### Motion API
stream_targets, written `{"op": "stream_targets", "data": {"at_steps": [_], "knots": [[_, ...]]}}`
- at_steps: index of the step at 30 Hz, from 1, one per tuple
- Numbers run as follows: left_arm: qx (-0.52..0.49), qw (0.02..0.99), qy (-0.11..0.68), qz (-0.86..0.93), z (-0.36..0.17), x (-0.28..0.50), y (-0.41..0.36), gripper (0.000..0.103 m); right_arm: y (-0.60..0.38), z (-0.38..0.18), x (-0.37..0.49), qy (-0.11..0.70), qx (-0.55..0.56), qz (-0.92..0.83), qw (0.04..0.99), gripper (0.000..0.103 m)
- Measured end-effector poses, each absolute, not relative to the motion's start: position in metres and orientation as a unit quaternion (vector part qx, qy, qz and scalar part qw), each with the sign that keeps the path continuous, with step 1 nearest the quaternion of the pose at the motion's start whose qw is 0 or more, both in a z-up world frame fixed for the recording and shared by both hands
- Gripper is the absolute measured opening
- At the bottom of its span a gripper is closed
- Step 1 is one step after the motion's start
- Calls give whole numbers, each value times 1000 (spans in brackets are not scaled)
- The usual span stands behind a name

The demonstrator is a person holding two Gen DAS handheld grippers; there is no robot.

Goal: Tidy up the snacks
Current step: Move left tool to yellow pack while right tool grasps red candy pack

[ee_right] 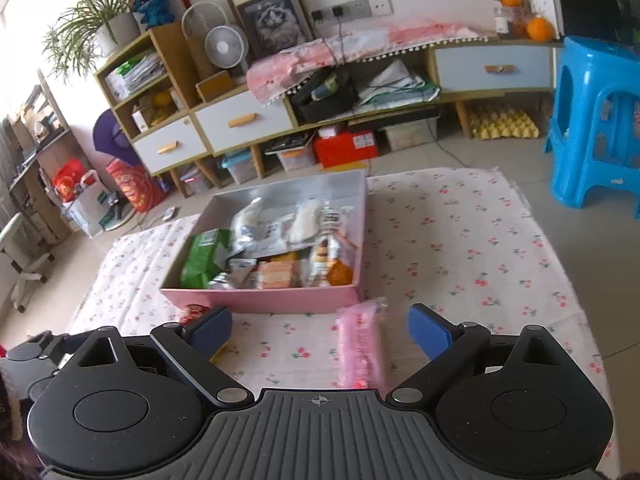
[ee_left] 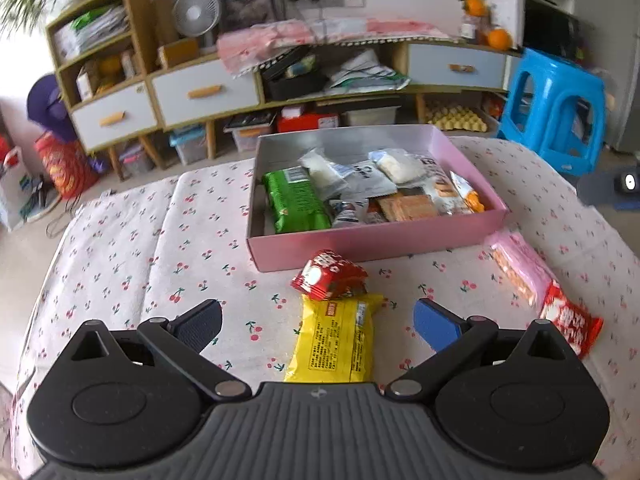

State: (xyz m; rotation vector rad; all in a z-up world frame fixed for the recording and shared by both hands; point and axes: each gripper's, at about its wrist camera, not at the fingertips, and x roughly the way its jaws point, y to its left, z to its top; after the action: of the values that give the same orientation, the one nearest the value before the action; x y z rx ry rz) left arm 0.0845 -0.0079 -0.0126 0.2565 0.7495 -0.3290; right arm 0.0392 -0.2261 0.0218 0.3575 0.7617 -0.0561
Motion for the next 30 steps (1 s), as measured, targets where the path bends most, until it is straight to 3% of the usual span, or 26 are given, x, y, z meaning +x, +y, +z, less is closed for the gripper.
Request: {"op": "stream_targets", "data": {"at_steps": [11,19,30], "knots": [[99,912,353,-184,-36,78,12,102,-216,-23,12,395,84,5,915,96],[108,896,388,-188,-65,75,15,102,-198,-64,1,442,-3,25,897,96],[108,900,374,-198,-75,76,19,103,-202,-82,5,454,7,25,891,103]]}}
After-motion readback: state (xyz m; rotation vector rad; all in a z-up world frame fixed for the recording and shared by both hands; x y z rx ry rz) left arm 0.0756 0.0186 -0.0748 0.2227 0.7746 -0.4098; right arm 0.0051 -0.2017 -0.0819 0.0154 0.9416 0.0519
